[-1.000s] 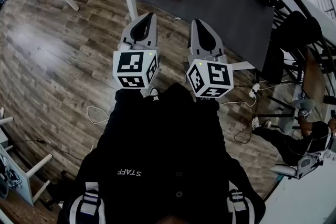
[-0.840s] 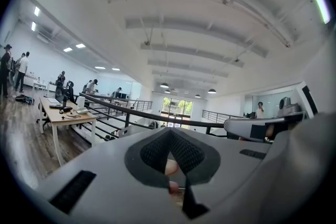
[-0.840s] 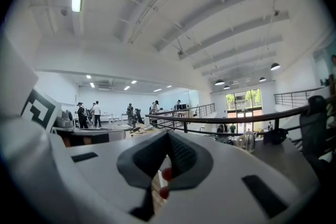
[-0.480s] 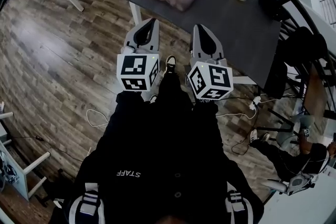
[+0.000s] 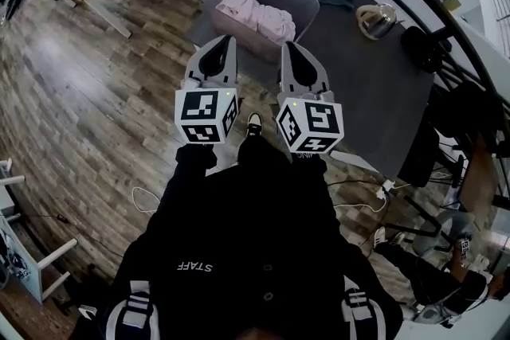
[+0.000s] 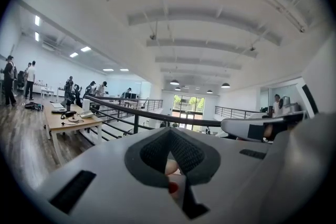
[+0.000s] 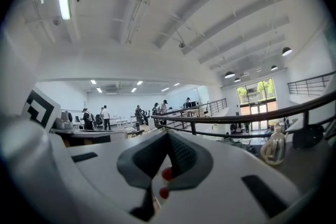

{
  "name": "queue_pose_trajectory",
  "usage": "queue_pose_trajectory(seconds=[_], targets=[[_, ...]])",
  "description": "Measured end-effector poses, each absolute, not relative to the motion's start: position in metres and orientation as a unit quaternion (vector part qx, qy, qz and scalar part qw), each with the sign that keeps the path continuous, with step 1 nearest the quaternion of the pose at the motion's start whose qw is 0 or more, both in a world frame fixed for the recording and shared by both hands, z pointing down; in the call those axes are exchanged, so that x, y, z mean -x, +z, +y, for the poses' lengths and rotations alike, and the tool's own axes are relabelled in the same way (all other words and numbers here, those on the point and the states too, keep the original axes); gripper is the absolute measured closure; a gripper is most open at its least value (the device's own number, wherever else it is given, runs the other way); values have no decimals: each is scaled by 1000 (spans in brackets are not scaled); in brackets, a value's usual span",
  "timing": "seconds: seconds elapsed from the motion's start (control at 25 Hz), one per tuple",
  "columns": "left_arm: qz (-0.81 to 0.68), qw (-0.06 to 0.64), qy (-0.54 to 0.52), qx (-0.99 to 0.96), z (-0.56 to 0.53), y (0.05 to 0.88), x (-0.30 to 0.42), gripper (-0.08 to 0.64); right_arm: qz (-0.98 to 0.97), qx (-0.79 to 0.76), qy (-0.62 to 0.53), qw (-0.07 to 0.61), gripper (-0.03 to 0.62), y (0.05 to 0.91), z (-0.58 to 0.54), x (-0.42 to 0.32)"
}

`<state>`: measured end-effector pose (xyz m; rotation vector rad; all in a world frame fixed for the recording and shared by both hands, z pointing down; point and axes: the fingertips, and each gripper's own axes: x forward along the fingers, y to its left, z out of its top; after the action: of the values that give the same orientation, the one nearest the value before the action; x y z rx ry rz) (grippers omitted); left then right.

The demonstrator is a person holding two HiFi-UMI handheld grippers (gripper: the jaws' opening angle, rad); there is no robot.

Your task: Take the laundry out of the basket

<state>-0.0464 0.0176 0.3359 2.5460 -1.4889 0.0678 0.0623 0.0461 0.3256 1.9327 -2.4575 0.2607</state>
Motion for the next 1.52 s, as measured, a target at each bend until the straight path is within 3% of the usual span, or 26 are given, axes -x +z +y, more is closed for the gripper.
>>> queue_pose_trajectory(seconds=[0.56,1.52], targets=[[-542,134,65,-827,-117,373,7,560,-801,-584,131,32,580,360,-103,-122],[-507,249,147,-812,-194,484,17,560,-796,-546,210,157,580,477,-190,-94]])
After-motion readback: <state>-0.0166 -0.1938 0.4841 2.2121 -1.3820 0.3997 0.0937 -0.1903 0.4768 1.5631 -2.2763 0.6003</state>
